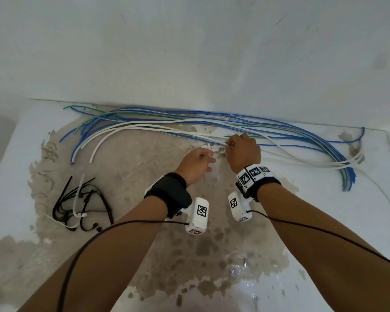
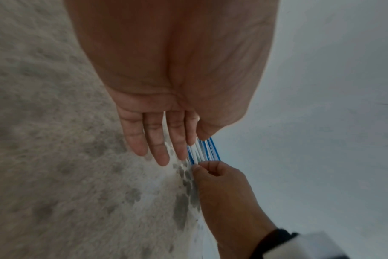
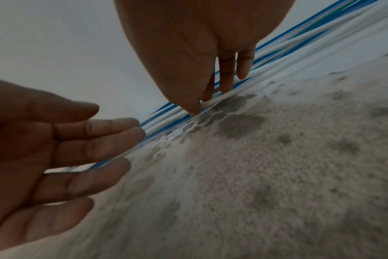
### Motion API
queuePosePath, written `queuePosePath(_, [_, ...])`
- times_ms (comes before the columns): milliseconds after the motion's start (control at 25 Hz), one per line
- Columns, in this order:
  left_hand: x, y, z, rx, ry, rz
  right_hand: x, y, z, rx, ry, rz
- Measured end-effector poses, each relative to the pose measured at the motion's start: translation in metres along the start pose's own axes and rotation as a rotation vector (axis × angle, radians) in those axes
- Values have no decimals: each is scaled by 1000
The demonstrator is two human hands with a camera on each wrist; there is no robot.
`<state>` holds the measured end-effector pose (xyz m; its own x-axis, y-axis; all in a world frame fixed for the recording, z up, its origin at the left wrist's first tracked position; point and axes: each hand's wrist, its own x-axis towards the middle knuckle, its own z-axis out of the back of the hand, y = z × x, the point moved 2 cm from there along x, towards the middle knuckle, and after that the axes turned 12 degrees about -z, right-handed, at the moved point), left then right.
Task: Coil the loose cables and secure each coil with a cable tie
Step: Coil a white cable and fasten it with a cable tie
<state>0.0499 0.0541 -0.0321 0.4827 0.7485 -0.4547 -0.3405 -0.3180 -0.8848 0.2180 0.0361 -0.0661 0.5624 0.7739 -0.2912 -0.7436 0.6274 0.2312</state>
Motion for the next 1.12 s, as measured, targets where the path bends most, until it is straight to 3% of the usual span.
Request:
queuePosePath(200, [14,2,3,-227,-155,71,-24,-8,0,145,-34,82])
queuePosePath(400, [15,8,6,-469,-250,173,-50,-15,-8,258,143,229])
queuePosePath(520, [12,14,7,-461,-252,169,-45,-3,-2,307,40,263])
queuePosePath(600, [8,16,8,-439,-240,170,-33,7,1,240,-41,260])
queuePosePath(760, [3,19,12,-367,-221,169,-14,32,5,-117,60,214])
queuePosePath(840, [4,20,17,-359,-244,178,-13,37,8,-66,33,209])
queuePosePath(920, [5,18,25,-491,-298,167,-22,34,12,146,-33,246])
queuePosePath(1000, [5,12,35,-770,-373,122,-39,26,14,329,-68,296])
queuePosePath(1120, [5,1,56,-1115,-535,71,-74,9,15,324,-123,320])
